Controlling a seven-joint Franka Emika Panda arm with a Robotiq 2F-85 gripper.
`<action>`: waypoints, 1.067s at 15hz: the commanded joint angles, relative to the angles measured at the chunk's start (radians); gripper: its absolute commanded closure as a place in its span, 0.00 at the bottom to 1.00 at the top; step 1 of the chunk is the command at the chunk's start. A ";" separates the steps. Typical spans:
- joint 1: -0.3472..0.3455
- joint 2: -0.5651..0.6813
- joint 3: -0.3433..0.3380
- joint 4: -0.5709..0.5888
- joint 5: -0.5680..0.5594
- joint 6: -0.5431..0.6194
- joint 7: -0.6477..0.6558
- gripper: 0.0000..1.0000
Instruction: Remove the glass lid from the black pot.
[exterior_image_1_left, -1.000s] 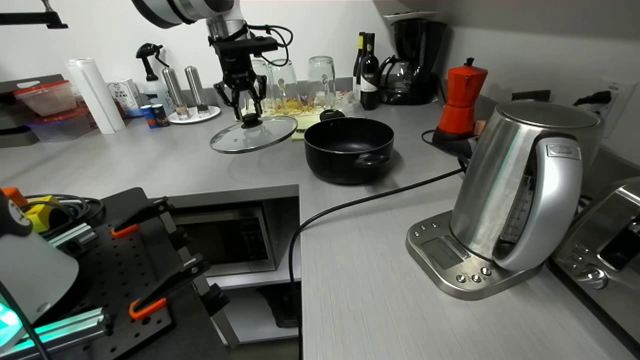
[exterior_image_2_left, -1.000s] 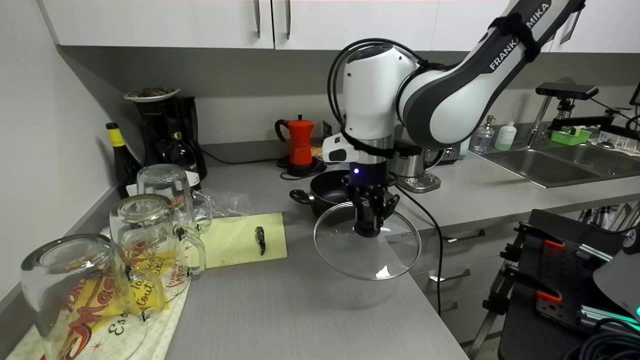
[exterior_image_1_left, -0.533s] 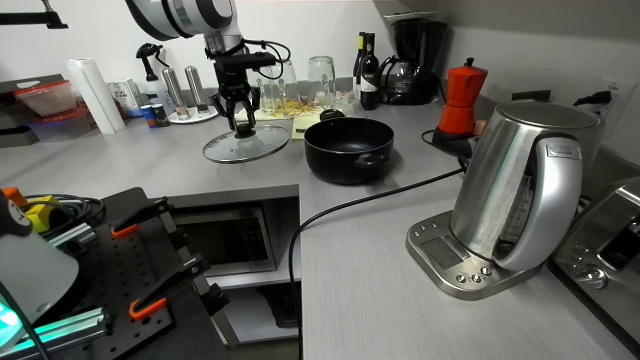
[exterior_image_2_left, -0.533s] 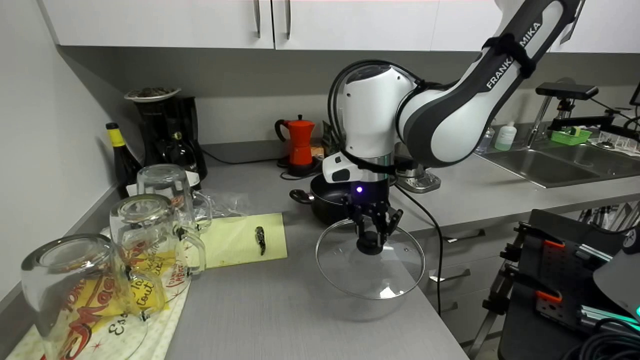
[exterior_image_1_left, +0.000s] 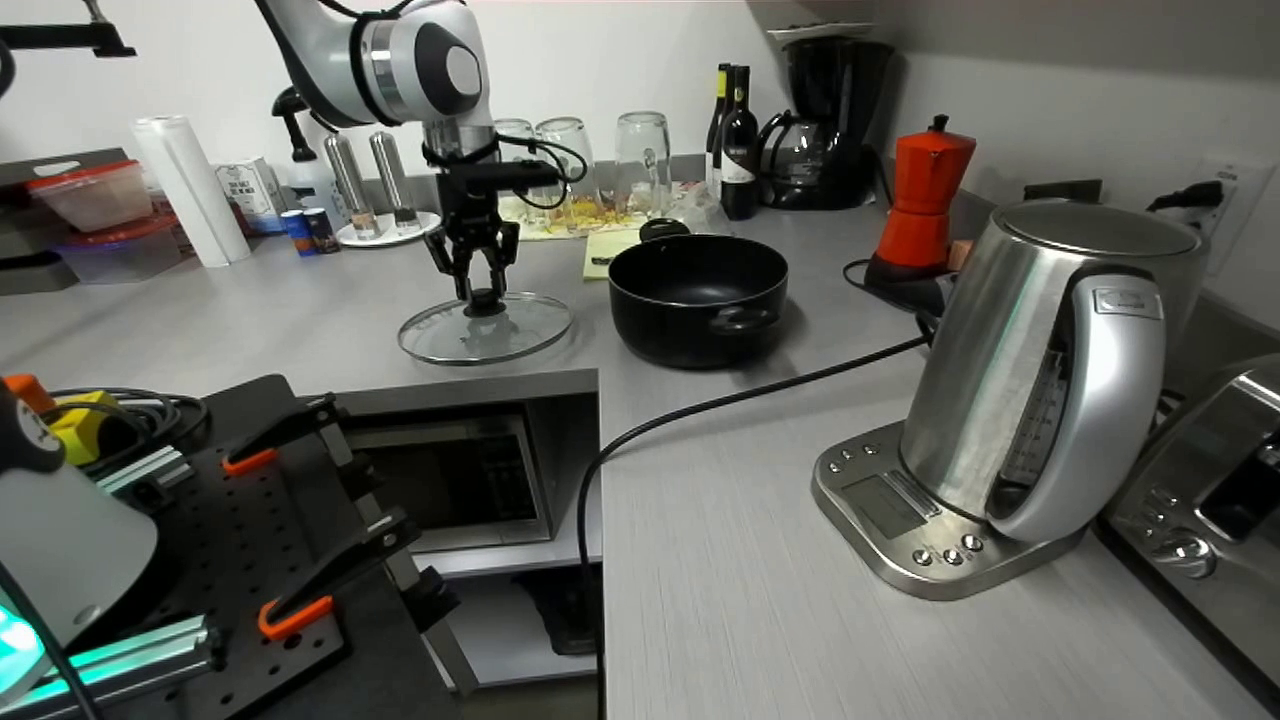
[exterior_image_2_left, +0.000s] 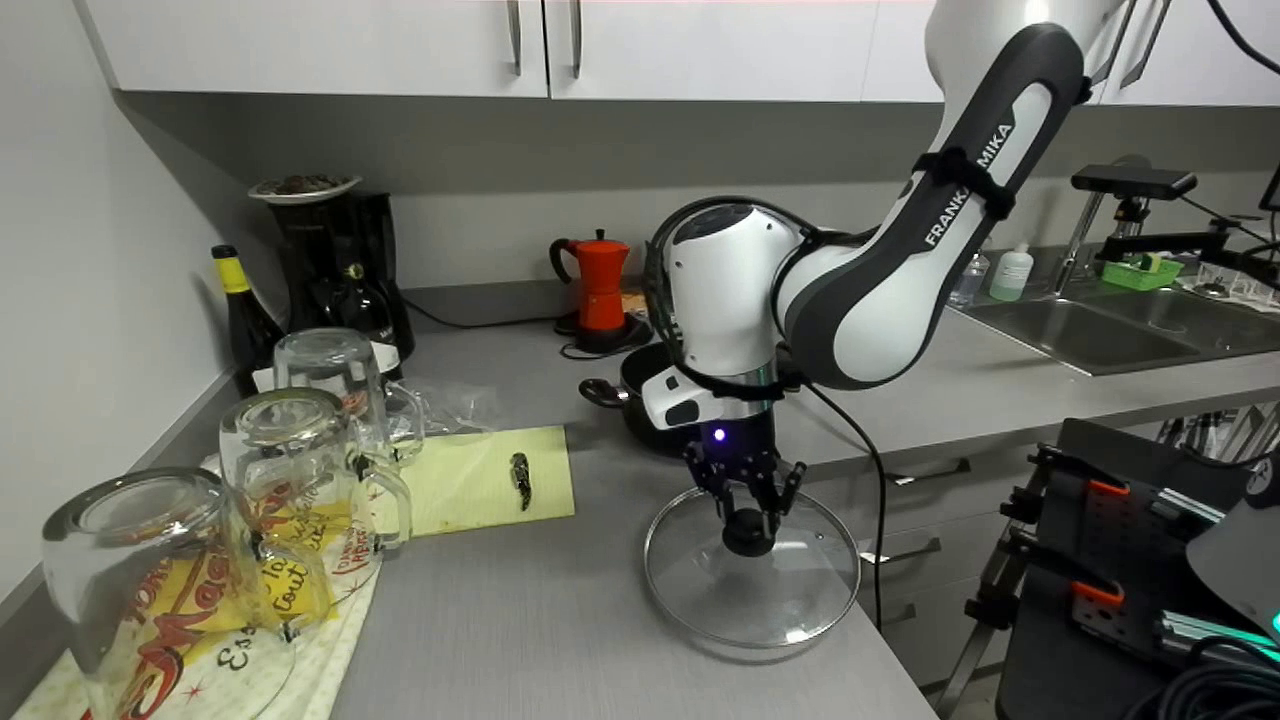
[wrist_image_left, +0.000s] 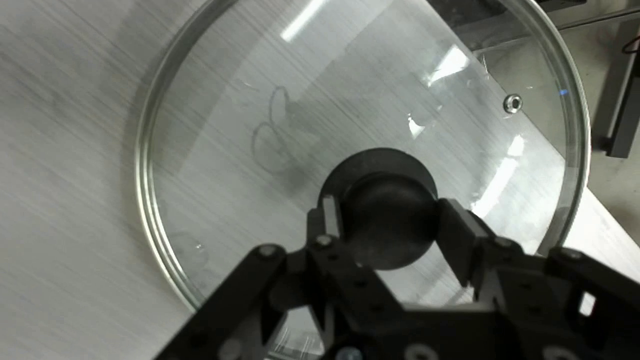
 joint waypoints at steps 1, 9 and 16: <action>-0.006 0.029 0.014 0.050 0.012 0.003 -0.067 0.75; -0.012 0.101 0.000 0.128 0.011 0.021 -0.101 0.75; -0.012 0.122 -0.012 0.143 0.004 0.031 -0.091 0.11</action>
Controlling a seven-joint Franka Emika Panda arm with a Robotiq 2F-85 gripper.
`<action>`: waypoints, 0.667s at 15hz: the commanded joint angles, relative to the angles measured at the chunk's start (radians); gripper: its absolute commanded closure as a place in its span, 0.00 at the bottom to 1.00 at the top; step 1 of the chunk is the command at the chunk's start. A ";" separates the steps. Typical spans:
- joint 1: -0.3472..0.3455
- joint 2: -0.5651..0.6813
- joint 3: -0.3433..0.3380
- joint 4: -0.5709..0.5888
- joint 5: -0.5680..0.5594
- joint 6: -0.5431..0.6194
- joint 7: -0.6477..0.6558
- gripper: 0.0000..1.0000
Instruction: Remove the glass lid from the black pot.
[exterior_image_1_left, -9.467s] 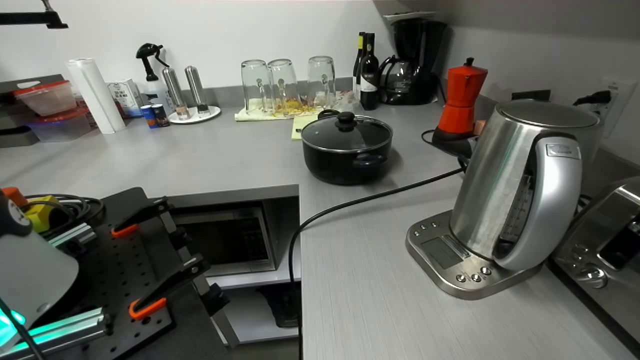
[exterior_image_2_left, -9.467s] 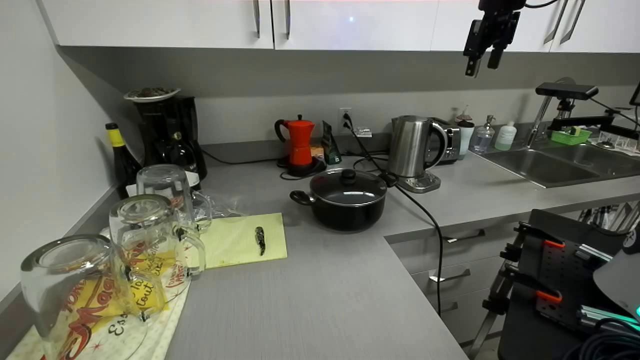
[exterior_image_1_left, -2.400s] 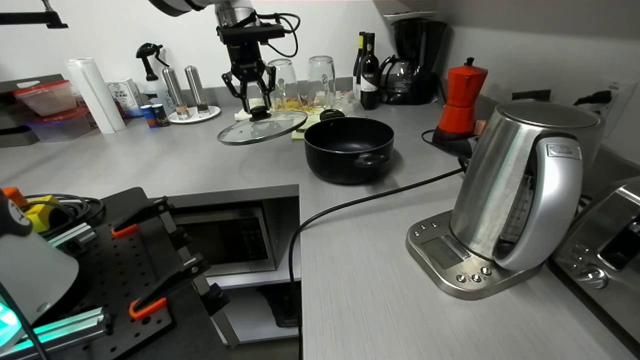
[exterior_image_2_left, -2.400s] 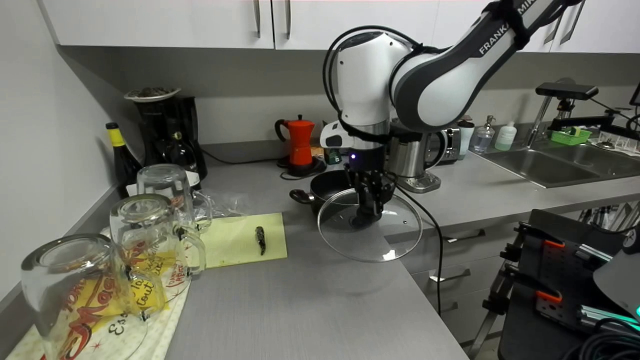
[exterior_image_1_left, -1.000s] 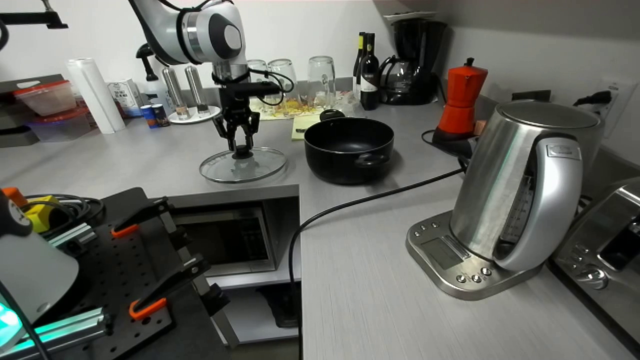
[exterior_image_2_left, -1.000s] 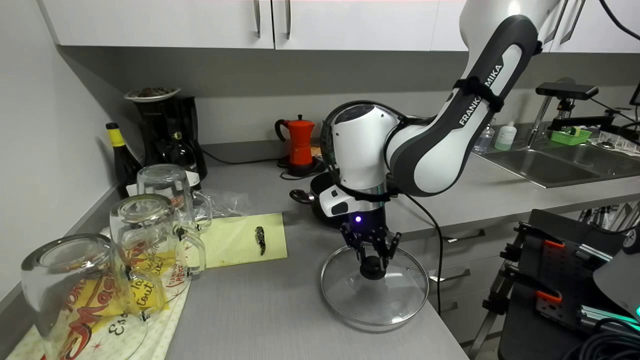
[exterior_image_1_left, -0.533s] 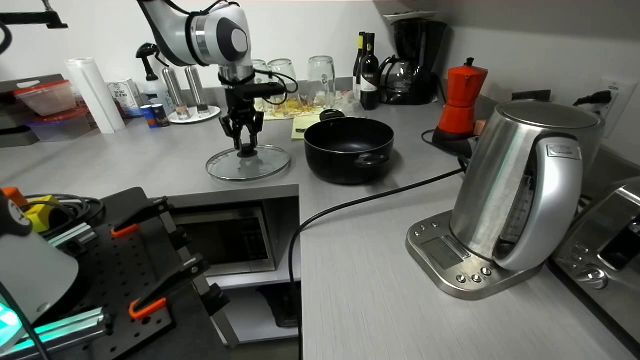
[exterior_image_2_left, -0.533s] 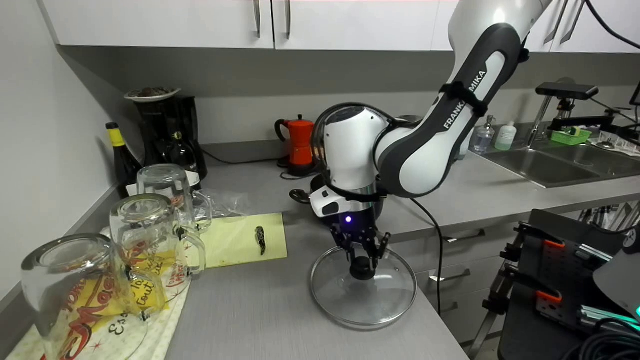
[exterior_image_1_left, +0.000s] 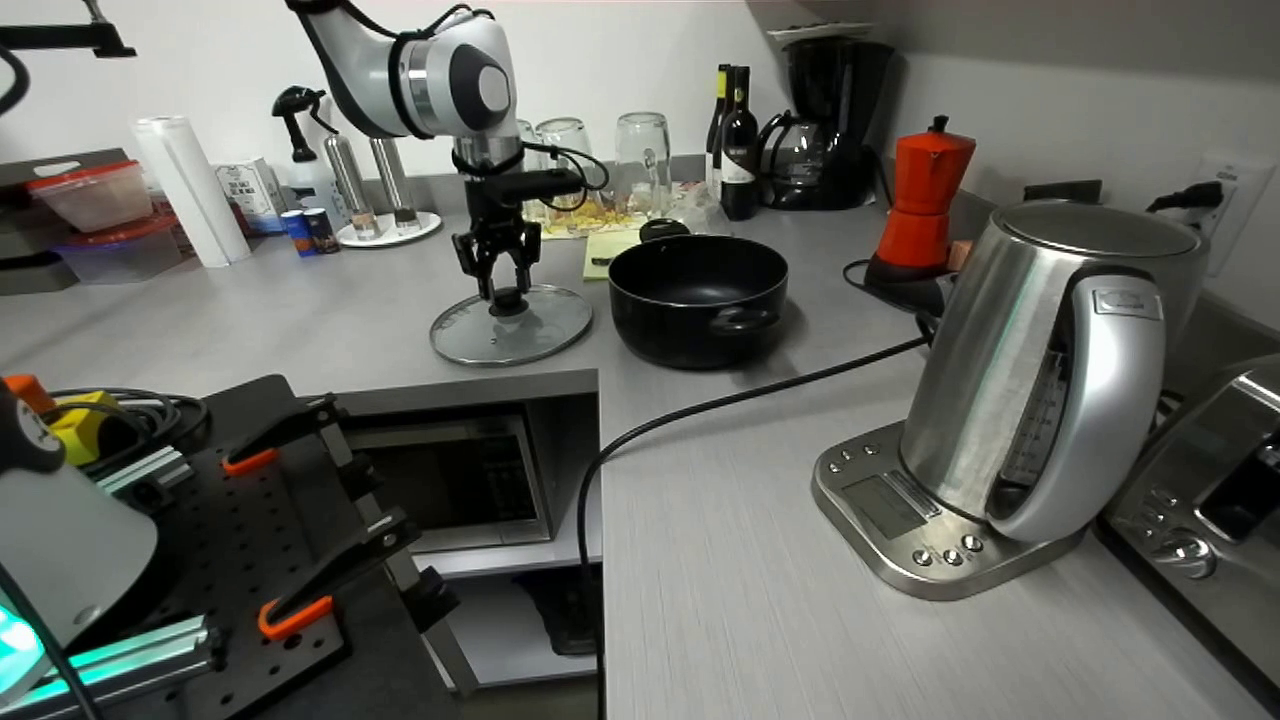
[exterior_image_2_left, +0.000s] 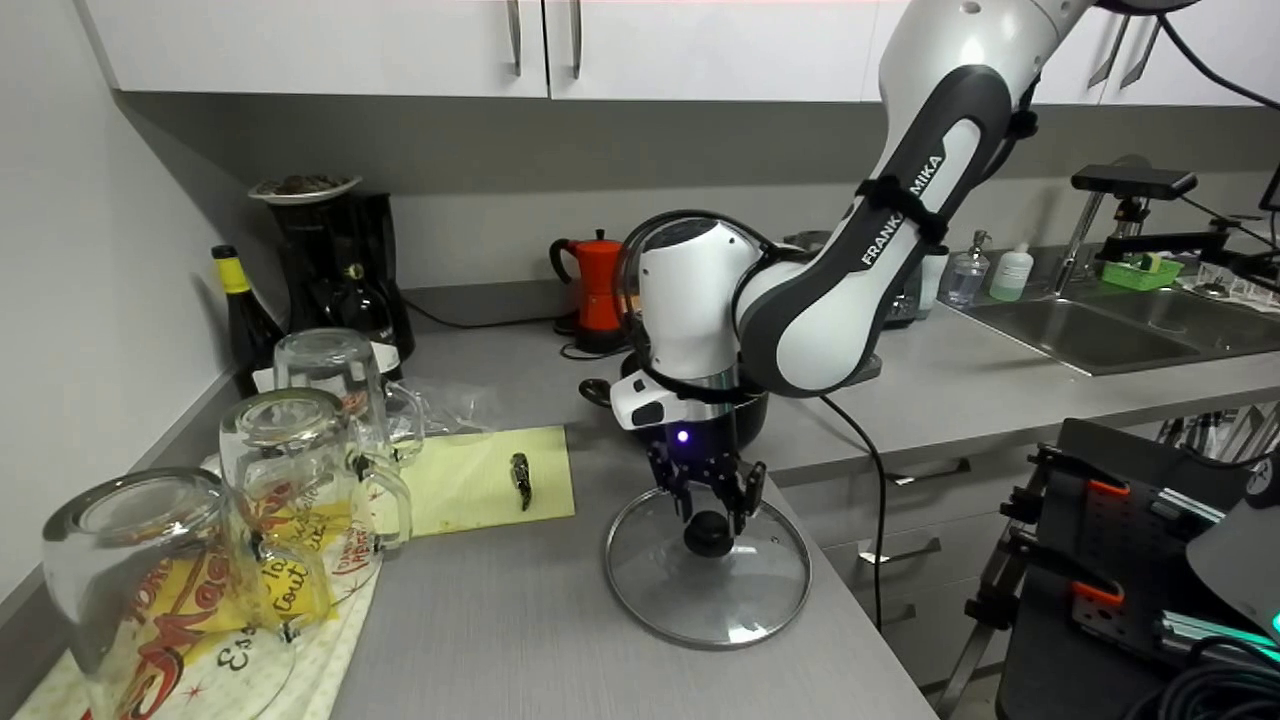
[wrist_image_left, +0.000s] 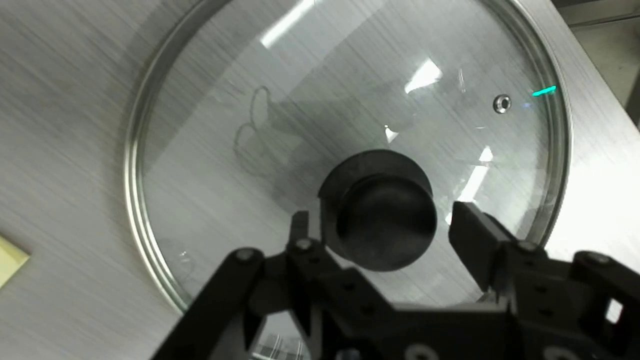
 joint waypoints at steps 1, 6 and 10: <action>-0.004 0.013 -0.004 0.009 0.003 0.016 -0.022 0.03; -0.005 -0.074 0.008 -0.066 -0.004 0.047 -0.012 0.00; -0.015 -0.181 0.022 -0.147 0.001 0.102 -0.017 0.00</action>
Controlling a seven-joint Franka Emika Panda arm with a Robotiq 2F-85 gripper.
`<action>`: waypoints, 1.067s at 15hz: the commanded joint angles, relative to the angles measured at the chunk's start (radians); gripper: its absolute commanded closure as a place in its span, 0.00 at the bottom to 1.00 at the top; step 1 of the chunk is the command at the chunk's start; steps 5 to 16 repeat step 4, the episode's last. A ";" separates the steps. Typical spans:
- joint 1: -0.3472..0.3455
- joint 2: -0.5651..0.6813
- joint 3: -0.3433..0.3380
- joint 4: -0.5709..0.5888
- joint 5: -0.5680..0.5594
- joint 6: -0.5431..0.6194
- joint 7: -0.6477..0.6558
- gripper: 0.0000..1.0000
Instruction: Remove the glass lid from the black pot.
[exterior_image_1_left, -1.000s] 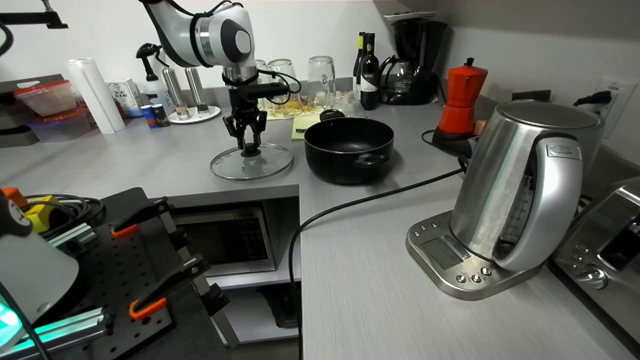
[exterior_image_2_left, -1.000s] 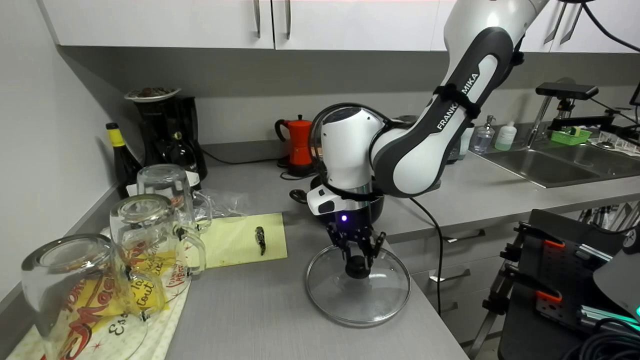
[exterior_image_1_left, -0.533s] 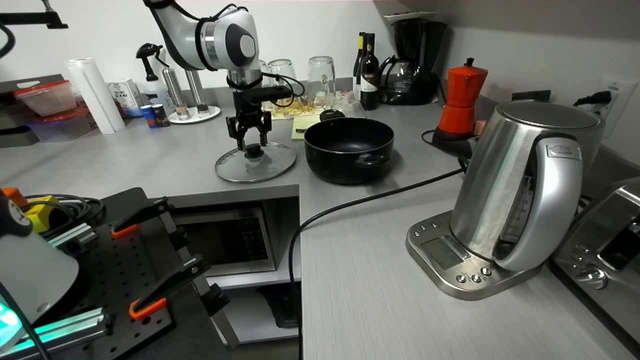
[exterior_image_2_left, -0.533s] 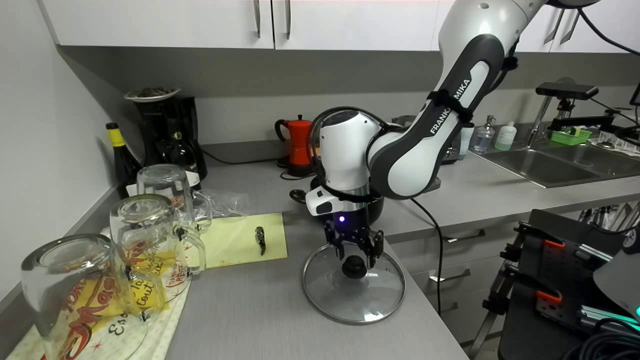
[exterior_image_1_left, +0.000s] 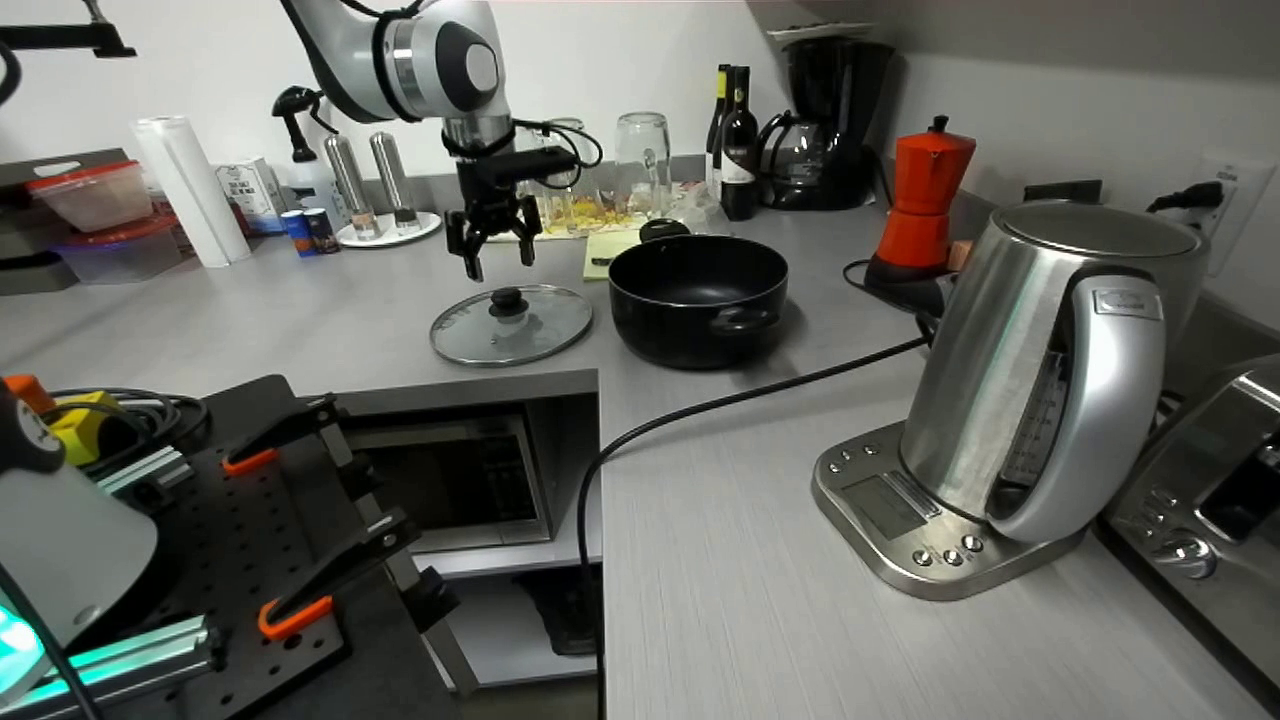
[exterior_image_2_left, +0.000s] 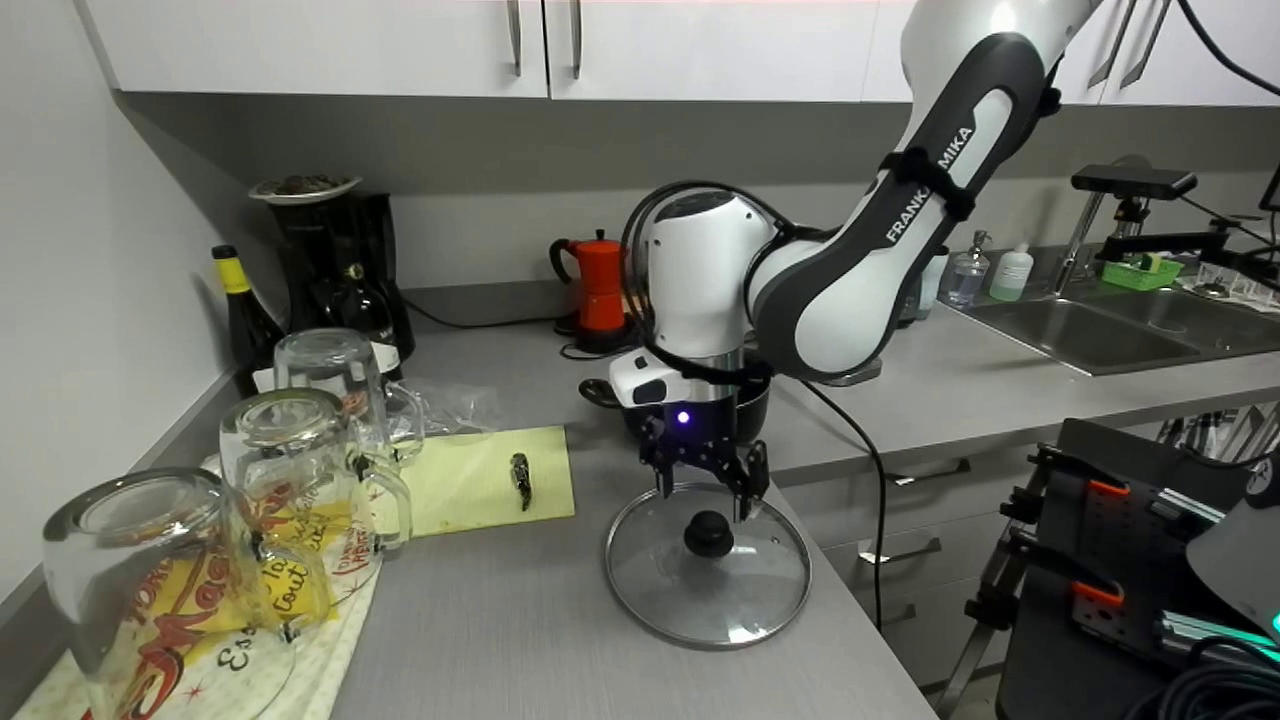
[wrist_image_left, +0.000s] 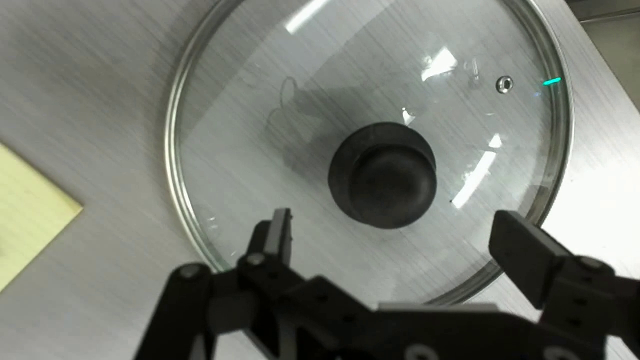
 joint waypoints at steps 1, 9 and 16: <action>-0.015 -0.140 0.012 -0.119 0.005 0.058 -0.019 0.00; -0.022 -0.237 0.011 -0.196 0.008 0.077 -0.025 0.00; -0.022 -0.237 0.011 -0.196 0.008 0.077 -0.025 0.00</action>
